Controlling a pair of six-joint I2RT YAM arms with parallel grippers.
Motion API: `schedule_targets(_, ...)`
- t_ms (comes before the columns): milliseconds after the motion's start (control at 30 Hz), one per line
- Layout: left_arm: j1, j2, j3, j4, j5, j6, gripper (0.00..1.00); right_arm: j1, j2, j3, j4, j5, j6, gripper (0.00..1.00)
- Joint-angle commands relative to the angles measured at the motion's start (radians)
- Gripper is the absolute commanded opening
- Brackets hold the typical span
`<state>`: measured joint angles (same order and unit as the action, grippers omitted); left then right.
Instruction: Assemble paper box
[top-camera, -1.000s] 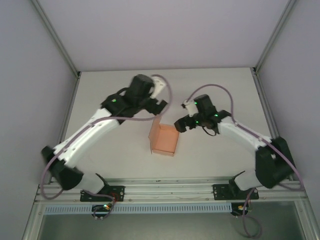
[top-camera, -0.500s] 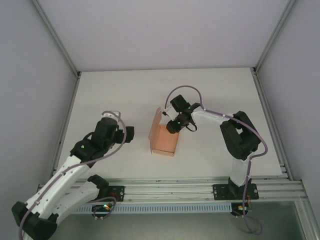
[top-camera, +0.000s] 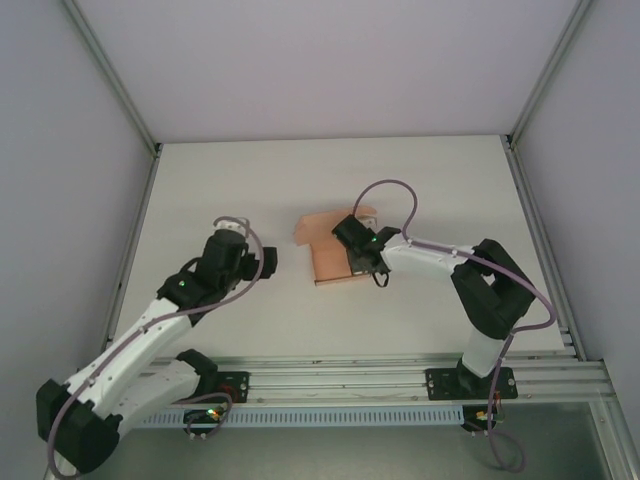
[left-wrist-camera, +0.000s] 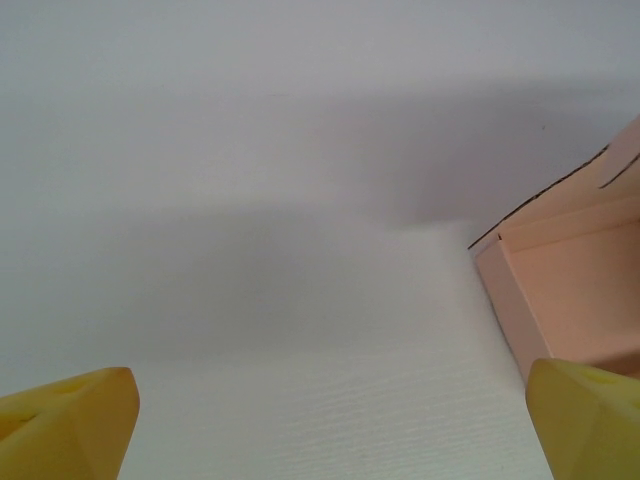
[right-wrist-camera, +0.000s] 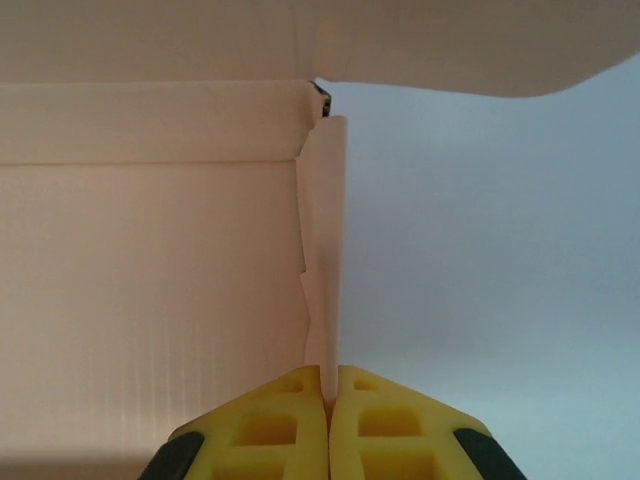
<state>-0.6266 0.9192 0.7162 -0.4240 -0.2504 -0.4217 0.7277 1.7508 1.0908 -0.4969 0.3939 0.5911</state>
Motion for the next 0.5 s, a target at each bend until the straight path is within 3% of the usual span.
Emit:
schedule_targets(0,0.005,0.063,0.053,0.103,0.087,0.026,1.00,0.045,-0.016,-0.009,-0.132,0.139,0.232,0.10)
schedule_targets(133,0.004,0.146,0.077,0.153,0.197,0.086,1.00,0.066,-0.064,-0.036,-0.101,0.119,0.258,0.30)
schedule_targets(267,0.004,0.219,0.102,0.179,0.268,0.204,1.00,0.068,-0.170,-0.060,-0.048,0.105,0.118,0.39)
schedule_targets(333,0.004,0.260,0.129,0.165,0.298,0.262,1.00,0.066,-0.236,-0.060,-0.044,0.134,0.001,0.61)
schedule_targets(400,-0.001,0.300,0.152,0.158,0.340,0.333,1.00,0.057,-0.302,-0.074,0.002,0.145,-0.139,0.76)
schedule_targets(467,0.003,0.343,0.168,0.171,0.340,0.389,1.00,0.020,-0.349,-0.105,0.100,0.072,-0.330,0.91)
